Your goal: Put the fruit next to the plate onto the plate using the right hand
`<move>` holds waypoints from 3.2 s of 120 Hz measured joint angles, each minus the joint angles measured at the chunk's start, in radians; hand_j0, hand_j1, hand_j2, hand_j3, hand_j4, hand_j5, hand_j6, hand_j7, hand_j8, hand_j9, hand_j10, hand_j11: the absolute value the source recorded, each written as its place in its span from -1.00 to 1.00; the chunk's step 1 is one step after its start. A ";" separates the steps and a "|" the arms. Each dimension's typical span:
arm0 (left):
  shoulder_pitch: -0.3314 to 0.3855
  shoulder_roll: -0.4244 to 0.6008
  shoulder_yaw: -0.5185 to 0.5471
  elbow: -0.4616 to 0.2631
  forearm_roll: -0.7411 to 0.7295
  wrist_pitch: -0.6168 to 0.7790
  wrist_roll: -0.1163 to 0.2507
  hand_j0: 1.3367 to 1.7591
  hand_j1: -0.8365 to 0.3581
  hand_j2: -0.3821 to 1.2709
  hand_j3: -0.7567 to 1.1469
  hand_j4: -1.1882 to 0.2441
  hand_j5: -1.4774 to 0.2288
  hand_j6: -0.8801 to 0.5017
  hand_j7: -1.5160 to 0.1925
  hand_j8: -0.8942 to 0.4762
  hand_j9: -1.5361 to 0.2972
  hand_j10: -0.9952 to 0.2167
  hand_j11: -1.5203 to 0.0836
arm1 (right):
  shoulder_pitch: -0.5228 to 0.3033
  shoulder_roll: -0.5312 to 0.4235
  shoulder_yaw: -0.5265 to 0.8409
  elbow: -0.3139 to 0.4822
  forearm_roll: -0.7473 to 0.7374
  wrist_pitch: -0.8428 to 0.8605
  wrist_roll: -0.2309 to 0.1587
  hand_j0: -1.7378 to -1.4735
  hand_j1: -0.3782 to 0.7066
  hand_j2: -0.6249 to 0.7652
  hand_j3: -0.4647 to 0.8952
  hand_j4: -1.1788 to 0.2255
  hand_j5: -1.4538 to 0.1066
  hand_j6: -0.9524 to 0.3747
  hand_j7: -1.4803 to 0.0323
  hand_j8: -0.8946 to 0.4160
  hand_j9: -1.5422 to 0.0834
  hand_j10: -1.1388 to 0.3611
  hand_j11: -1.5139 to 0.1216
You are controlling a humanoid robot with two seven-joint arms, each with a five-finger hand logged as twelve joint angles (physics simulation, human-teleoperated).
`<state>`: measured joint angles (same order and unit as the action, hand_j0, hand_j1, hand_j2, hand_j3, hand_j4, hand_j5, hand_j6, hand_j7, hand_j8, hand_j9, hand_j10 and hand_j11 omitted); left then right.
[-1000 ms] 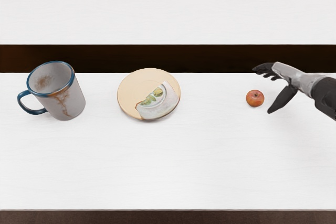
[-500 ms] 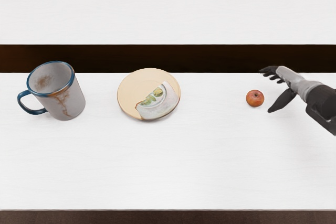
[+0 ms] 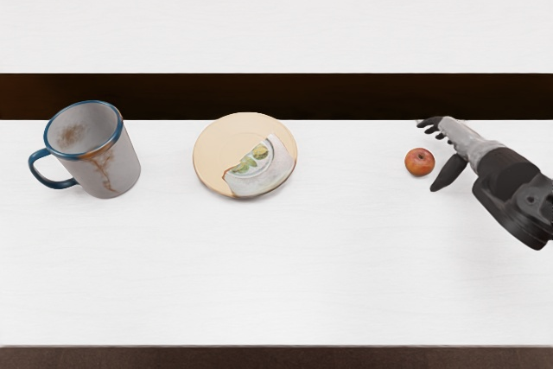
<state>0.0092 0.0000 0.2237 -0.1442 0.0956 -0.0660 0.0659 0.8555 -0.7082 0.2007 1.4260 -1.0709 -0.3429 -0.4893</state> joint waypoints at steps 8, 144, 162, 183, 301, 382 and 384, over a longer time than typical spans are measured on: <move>0.000 0.000 0.000 0.000 0.000 0.000 0.000 0.52 0.49 -0.48 -0.21 0.32 0.36 -0.08 0.40 -0.05 0.33 0.24 0.50 | 0.000 0.004 -0.007 -0.001 -0.001 -0.004 -0.011 -0.32 -0.42 -0.31 -0.10 0.32 0.45 0.05 0.53 -0.02 0.50 0.18 0.46; 0.000 0.000 0.000 0.000 0.000 0.000 0.000 0.52 0.49 -0.48 -0.21 0.32 0.36 -0.08 0.40 -0.05 0.33 0.24 0.50 | 0.121 0.055 -0.090 -0.045 0.139 -0.006 -0.078 -0.38 -0.14 -0.25 -0.32 0.16 0.22 -0.13 0.31 -0.19 0.28 0.03 0.23; 0.000 0.000 0.000 0.000 0.000 0.000 0.000 0.52 0.49 -0.48 -0.21 0.32 0.36 -0.08 0.40 -0.05 0.33 0.24 0.50 | 0.127 0.049 -0.095 -0.040 0.135 -0.007 -0.078 -0.39 -0.10 -0.16 -0.32 0.12 0.19 -0.17 0.27 -0.24 0.25 -0.01 0.20; 0.000 0.000 0.000 0.000 0.000 0.000 0.000 0.52 0.49 -0.48 -0.21 0.32 0.36 -0.08 0.40 -0.05 0.33 0.24 0.50 | 0.129 0.047 -0.099 -0.037 0.133 -0.007 -0.078 -0.39 -0.03 -0.15 -0.32 0.06 0.13 -0.22 0.21 -0.29 0.19 -0.06 0.15; 0.000 0.000 0.000 0.000 0.000 0.000 0.000 0.52 0.49 -0.48 -0.21 0.32 0.36 -0.08 0.40 -0.05 0.33 0.24 0.50 | 0.155 0.088 -0.100 -0.026 0.188 0.031 -0.075 -0.36 0.23 0.18 -0.32 -0.23 -0.23 -0.30 -0.16 -0.46 -0.16 -0.20 -0.22; 0.000 0.000 0.000 0.000 0.000 0.000 0.000 0.52 0.49 -0.48 -0.21 0.32 0.36 -0.08 0.40 -0.05 0.33 0.24 0.50 | 0.182 0.108 0.100 -0.009 0.353 0.297 -0.046 -0.38 0.24 0.28 -0.32 -0.23 -0.32 -0.28 -0.24 -0.45 -0.21 -0.40 -0.25; 0.000 0.000 0.000 0.000 0.000 0.000 0.000 0.52 0.49 -0.48 -0.21 0.32 0.36 -0.08 0.40 -0.05 0.33 0.24 0.50 | 0.186 0.112 0.101 -0.009 0.355 0.298 -0.046 -0.38 0.24 0.28 -0.32 -0.23 -0.32 -0.28 -0.24 -0.45 -0.21 -0.40 -0.25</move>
<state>0.0092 0.0000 0.2238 -0.1442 0.0957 -0.0660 0.0659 1.0418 -0.5960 0.3019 1.4166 -0.7162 -0.0446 -0.5352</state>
